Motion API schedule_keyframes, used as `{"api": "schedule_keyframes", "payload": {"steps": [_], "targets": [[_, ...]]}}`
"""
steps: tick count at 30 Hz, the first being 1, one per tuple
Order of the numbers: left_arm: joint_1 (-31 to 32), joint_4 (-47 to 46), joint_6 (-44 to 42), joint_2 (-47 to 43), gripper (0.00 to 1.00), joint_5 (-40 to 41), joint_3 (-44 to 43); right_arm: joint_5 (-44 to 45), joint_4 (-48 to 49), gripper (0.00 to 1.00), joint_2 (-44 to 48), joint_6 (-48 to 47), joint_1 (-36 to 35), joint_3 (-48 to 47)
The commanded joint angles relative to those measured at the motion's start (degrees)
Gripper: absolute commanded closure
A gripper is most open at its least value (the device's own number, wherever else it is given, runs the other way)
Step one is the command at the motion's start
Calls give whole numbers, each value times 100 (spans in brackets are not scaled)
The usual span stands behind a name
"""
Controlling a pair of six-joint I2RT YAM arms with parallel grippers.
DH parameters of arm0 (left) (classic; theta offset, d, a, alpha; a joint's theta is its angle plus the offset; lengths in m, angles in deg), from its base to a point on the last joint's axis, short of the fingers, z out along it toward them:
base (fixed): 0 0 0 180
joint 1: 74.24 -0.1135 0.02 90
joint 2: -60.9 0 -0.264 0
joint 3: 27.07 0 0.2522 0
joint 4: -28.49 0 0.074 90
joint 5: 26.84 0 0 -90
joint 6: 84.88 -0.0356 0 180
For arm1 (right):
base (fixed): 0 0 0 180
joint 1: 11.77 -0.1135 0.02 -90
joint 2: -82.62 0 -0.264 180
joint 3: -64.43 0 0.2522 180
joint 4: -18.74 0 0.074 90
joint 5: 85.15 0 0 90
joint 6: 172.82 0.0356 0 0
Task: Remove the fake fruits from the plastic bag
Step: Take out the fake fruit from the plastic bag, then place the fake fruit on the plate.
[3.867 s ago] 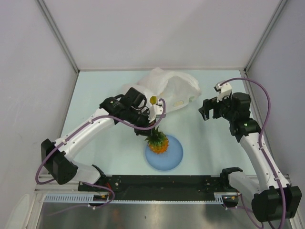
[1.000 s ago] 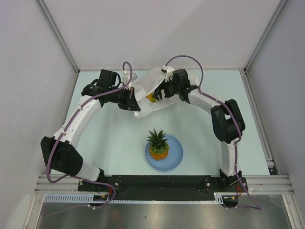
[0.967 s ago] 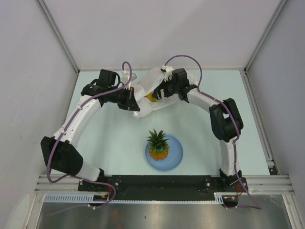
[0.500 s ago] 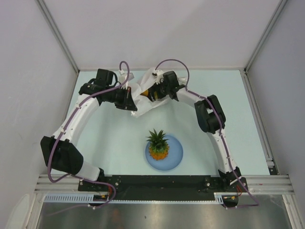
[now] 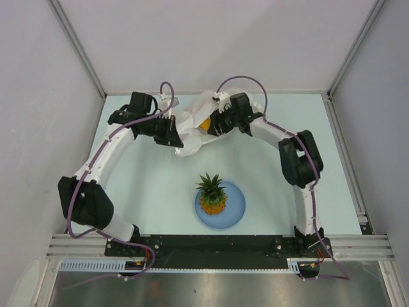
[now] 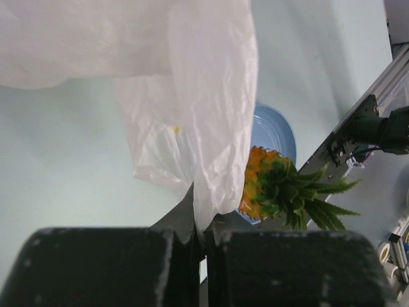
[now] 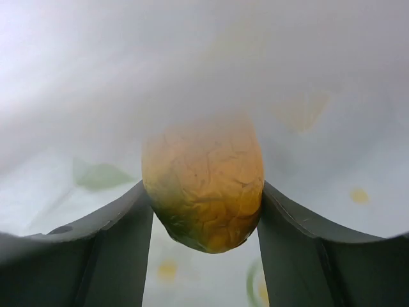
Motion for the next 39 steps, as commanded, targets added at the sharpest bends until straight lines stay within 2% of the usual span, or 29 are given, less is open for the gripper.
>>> {"api": "schedule_keyframes", "payload": {"steps": [1,3,9,14,16,20,22,27,31,35,39], "targets": [[-143,-88,-172,549,100,-203,-725,-108,-229,68,1779,-186,173,661],[-170,-104,-119,803,100,-300,-999,-179,-493,68,2410,-80,200,864],[-179,-649,337,902,100,-388,-1087,-380,-1328,67,3827,-167,130,1796],[-179,-711,373,928,100,-423,-1455,-601,-2874,68,4750,-589,147,2148],[-187,-755,452,937,100,-590,-1500,-496,-3340,68,5014,-555,130,2446],[-187,-878,540,726,99,-757,-1369,-13,-3447,67,5953,59,-203,3412],[-187,-843,575,586,99,-783,-1177,-230,-3579,67,6105,123,-187,3721],[-205,-1176,865,-266,98,-766,-341,278,-3923,68,5868,-221,138,3730],[-205,-993,541,-812,98,-617,-7,182,-3536,68,5745,-80,-264,3949],[-240,-817,268,-1006,97,-406,-252,384,-3115,66,5675,681,-336,4038],[-293,-702,92,-953,97,-291,-534,102,-3044,67,5288,1202,-240,4082]]}}
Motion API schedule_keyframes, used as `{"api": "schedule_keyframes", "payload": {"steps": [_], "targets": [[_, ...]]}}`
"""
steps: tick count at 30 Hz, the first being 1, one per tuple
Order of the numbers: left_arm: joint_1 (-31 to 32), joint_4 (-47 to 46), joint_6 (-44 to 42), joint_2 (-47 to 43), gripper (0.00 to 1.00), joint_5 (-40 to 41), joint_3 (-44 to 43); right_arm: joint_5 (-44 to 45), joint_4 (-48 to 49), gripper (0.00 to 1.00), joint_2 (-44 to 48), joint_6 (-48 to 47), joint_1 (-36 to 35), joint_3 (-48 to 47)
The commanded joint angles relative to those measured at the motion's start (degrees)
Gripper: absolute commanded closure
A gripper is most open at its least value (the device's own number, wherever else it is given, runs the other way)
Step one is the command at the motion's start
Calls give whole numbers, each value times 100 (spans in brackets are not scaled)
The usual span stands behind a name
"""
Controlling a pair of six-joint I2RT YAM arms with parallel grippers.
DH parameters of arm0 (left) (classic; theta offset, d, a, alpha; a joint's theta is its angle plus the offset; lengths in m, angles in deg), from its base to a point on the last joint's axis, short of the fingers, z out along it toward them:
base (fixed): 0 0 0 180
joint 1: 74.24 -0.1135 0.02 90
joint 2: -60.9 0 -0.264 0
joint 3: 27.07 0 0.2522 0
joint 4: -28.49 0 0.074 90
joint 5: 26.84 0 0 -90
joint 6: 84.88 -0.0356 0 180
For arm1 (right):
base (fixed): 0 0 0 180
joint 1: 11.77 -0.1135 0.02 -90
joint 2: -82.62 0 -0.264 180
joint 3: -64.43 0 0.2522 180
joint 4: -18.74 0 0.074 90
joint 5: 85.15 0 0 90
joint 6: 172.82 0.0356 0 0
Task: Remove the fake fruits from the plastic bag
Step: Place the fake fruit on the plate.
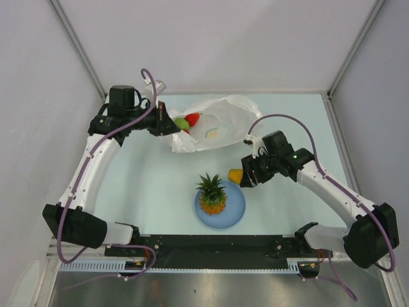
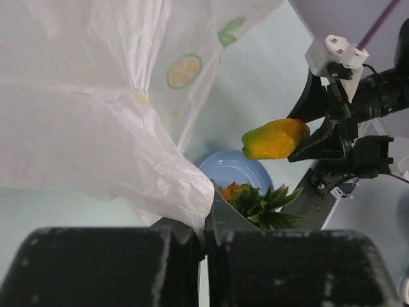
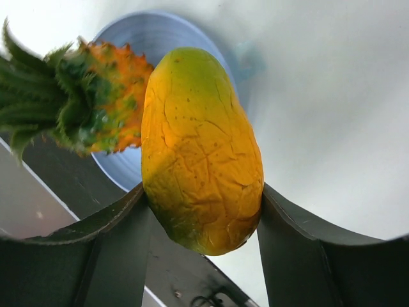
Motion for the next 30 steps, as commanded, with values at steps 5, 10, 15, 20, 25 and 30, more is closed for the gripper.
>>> {"api": "schedule_keyframes", "payload": {"steps": [5,10,15,20,25,30], "targets": [[-241,-1,-360,-145,96,45,-80,-397,436,70,-418,1043,144,454],[-259,8,-387,-215,96,-34,297,-565,832,71,-233,1202,-357,860],[-268,-106,-282,-329,96,-140,623,-687,1007,72,-207,1333,-621,1141],[-276,-106,-212,-470,96,-227,676,-740,1324,70,-242,1587,-586,1379],[-285,-159,-185,-409,96,-245,720,-784,1929,67,-461,1878,-446,1370],[-294,-194,-203,-347,96,-245,755,-837,2405,66,-716,2018,-437,1396]]}}
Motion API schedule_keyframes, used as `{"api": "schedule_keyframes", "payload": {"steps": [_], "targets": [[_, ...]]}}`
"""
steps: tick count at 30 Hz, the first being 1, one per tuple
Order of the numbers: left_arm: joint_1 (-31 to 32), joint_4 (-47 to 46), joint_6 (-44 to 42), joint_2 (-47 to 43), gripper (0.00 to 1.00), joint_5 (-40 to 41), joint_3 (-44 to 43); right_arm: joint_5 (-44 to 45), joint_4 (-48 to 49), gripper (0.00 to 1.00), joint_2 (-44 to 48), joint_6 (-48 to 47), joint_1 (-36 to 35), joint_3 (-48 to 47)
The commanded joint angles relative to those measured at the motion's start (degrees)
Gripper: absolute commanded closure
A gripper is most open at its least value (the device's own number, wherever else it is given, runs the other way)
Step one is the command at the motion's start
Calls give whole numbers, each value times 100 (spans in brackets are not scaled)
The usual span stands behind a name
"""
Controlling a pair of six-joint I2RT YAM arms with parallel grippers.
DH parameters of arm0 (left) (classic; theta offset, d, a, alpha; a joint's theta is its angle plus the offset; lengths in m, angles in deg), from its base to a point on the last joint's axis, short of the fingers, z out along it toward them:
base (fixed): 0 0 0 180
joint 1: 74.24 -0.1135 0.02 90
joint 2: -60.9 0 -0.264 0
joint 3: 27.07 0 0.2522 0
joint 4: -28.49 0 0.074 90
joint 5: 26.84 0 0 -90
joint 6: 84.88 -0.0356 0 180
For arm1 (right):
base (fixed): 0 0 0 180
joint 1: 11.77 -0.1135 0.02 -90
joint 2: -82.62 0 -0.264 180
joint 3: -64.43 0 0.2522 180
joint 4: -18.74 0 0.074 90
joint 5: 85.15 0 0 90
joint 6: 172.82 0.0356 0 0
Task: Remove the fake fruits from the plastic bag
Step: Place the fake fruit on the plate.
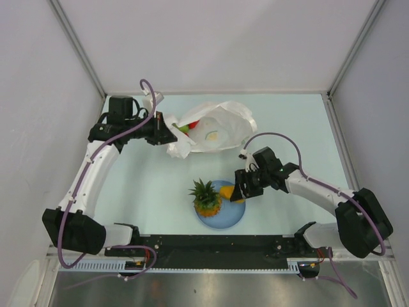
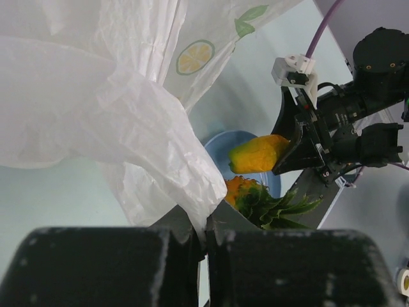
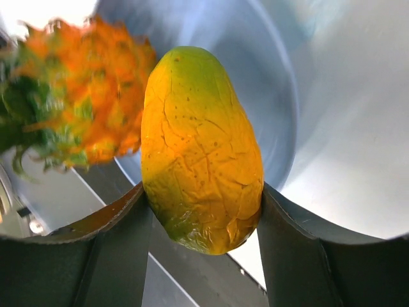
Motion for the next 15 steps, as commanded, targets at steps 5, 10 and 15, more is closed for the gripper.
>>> {"api": "schedule_keyframes", "payload": {"steps": [5,10,15], "targets": [[-75,-205,9,-34,96,-160,137,-54,1118,59,-358,316,-52,59],[-75,-249,36,-17,96,-239,172,121,1241,46,-420,282,-184,68],[-75,-267,79,-25,96,-283,207,113,1180,22,-368,106,-263,42]]}}
